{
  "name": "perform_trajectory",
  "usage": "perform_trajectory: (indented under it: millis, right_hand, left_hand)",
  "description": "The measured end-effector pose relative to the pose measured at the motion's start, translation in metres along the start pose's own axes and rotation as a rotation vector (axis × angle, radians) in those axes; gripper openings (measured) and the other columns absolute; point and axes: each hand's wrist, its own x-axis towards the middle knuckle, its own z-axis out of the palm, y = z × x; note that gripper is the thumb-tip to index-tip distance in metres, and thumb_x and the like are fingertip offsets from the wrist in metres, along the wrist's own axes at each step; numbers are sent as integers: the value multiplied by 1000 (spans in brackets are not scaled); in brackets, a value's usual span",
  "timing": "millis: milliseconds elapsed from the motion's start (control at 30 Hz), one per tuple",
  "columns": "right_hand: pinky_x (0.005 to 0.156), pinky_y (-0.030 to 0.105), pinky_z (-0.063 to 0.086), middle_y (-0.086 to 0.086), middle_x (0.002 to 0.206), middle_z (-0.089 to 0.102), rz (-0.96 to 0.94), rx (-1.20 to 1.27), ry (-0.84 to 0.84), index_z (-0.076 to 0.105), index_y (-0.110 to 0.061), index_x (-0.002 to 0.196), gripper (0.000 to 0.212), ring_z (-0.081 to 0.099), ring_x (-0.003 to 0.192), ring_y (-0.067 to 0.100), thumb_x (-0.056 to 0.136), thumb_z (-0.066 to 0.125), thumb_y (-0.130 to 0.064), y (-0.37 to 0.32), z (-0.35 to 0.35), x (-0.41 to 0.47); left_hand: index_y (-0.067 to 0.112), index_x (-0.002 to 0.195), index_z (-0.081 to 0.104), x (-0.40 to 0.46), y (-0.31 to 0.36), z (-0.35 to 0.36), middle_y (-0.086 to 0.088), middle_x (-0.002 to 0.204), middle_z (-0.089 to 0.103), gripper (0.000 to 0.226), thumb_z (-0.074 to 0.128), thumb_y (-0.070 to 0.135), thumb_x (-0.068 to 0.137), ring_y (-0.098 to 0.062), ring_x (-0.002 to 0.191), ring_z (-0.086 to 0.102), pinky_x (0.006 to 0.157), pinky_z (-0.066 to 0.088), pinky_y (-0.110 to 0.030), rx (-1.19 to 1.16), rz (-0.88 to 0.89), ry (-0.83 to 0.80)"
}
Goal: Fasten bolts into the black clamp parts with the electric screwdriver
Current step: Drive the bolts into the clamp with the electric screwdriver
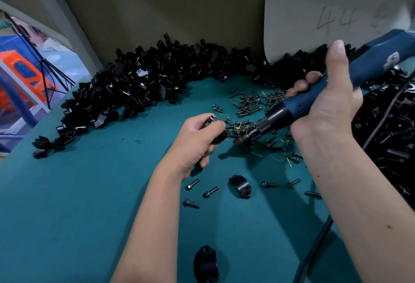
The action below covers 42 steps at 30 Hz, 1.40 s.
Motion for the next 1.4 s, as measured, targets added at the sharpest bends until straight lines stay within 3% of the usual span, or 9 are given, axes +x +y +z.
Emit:
perform_trajectory:
  millis: [167, 367, 700, 1067, 1400]
  right_hand:
    - [54, 31, 44, 1, 66, 53, -46, 45, 20, 44, -13, 109, 40, 47, 51, 15, 89, 77, -25, -4, 1, 3]
    - [52, 30, 42, 0, 63, 50, -62, 25, 2, 42, -13, 103, 33, 45, 49, 14, 92, 72, -22, -3, 2, 2]
    - [51, 29, 39, 0, 60, 44, -43, 10, -21, 36, -13, 103, 27, 40, 48, 15, 91, 60, -9, -3, 0, 6]
    - [51, 28, 37, 1, 62, 42, -47, 29, -65, 38, -12, 99, 21, 38, 49, 15, 92, 57, -9, -4, 1, 2]
    - [50, 29, 36, 0, 59, 41, -79, 41, -84, 36, -12, 95, 22, 38, 48, 16, 91, 58, -8, -2, 1, 1]
  left_hand:
    - [19, 83, 54, 0, 2, 3, -3, 66, 40, 21, 65, 37, 81, -15, 53, 32, 40, 21, -18, 69, -35, -43]
    - [16, 87, 51, 0, 4, 5, 3, 60, 35, 20, 61, 34, 82, -13, 49, 27, 42, 17, -19, 100, -64, -74]
    - [29, 68, 35, -2, 7, 12, 12, 56, 30, 29, 56, 31, 89, -9, 44, 23, 41, 16, -20, 178, -90, -101]
    - [28, 67, 37, -1, 9, 14, 13, 56, 32, 24, 56, 38, 78, -8, 44, 25, 41, 15, -20, 186, -114, -96]
    - [30, 54, 41, -1, 9, 17, 13, 54, 31, 30, 56, 40, 77, -9, 44, 24, 41, 15, -19, 189, -123, -83]
